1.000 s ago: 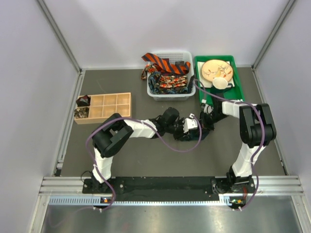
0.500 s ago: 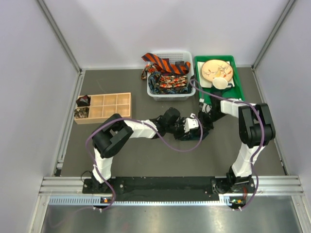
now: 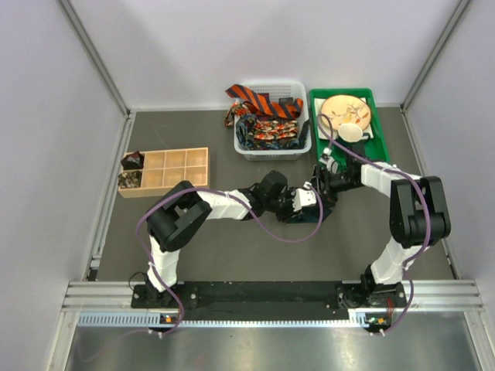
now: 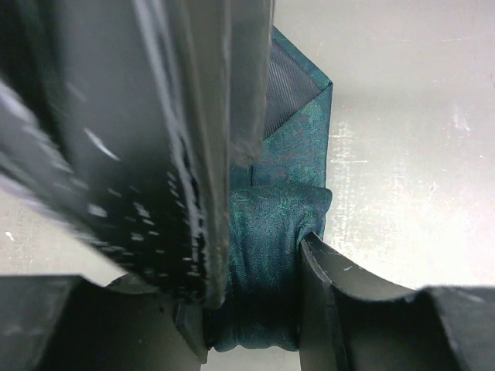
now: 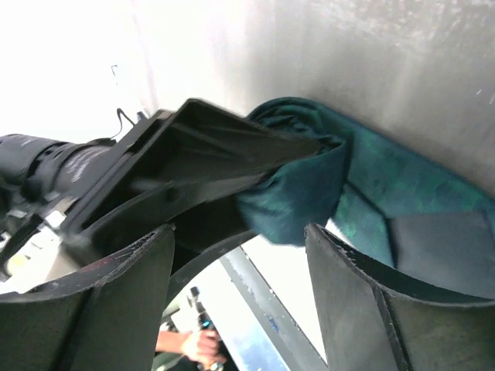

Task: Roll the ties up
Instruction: Roll the tie at the center of the board.

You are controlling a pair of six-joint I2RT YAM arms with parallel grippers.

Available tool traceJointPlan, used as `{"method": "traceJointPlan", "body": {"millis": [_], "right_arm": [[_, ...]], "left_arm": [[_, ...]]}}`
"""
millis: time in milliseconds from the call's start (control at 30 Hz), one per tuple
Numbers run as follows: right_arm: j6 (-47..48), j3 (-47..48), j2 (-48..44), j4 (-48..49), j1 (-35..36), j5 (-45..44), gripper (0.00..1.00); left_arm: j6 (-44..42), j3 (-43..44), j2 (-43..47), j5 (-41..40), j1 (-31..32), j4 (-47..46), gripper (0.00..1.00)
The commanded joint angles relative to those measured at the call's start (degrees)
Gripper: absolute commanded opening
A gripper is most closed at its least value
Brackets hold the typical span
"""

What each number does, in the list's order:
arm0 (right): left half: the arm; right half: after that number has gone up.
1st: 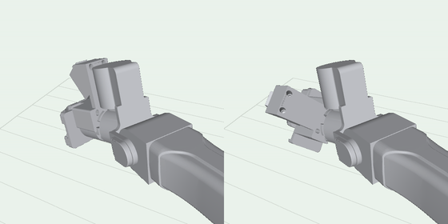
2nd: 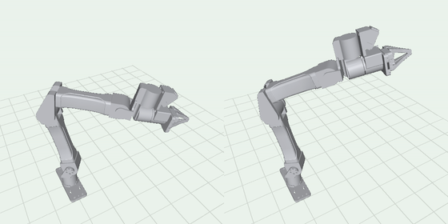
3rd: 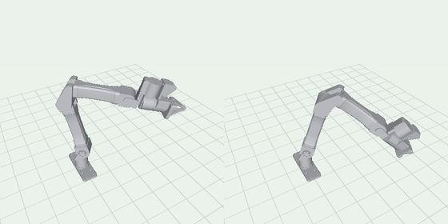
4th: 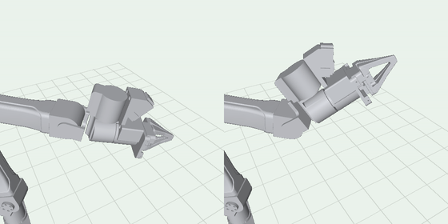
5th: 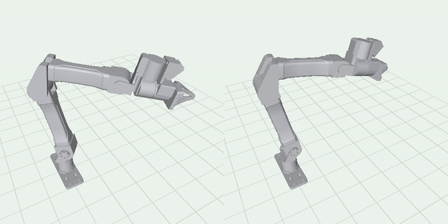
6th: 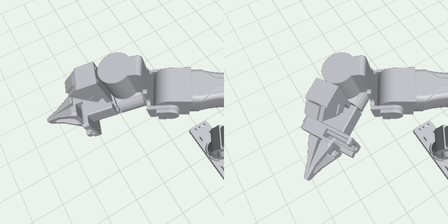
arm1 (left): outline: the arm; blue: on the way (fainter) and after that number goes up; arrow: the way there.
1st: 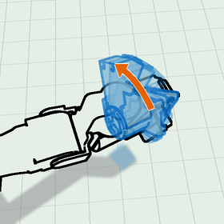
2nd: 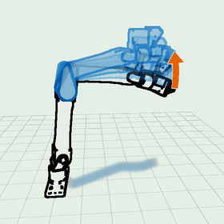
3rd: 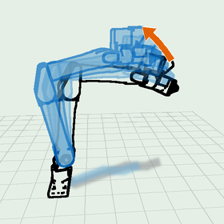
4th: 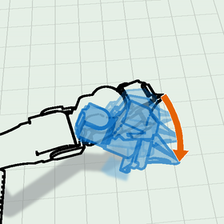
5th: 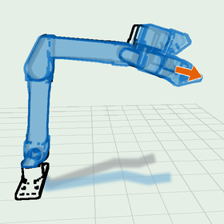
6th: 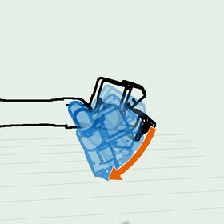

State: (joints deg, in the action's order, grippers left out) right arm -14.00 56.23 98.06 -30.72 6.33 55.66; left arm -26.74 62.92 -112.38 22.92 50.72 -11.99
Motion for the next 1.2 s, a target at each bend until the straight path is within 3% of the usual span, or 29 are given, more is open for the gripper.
{"method": "traceJointPlan", "body": {"millis": [0,267,367,433,567,700,733,800,1167], "right_arm": [[-1.7,1.2,5.3,4.2,0.9,2.5,0.68],[3.6,1.1,6.1,1.6,3.3,-1.5,0.49],[3.8,1.0,7.6,2.5,3.8,-1.4,0.24],[5.3,2.0,8.8,0.8,3.8,-2.5,0.22],[7.0,2.7,9.9,-0.3,3.8,-4.9,0.00],[7.9,2.6,9.4,-0.6,3.5,-9.7,0.00],[7.8,2.3,9.3,-0.2,3.3,-10.5,0.00],[8.1,2.5,8.9,-0.4,3.1,-12.8,0.00],[7.8,2.8,7.6,-1.4,2.7,-23.7,0.00]], "left_arm": [[-1.3,-0.6,-3.9,-4.2,-0.6,9.5,0.31],[-0.9,-0.6,-4.3,-3.8,-0.6,9.4,0.31],[-1.1,-0.4,-4.3,-4.1,-0.6,9.4,0.32],[-1.2,-0.3,-4.4,-4.2,-0.6,9.6,0.34],[0.2,-0.1,-4.2,-3.9,-0.7,9.4,0.47],[4.1,-1.4,-2.0,-0.2,-2.5,6.5,0.71],[4.7,-2.0,-1.3,2.0,-2.9,5.4,0.89],[6.0,-3.7,0.8,4.6,-4.0,1.8,0.99],[7.2,-5.9,1.4,14.3,-4.9,-9.2,0.99]]}}
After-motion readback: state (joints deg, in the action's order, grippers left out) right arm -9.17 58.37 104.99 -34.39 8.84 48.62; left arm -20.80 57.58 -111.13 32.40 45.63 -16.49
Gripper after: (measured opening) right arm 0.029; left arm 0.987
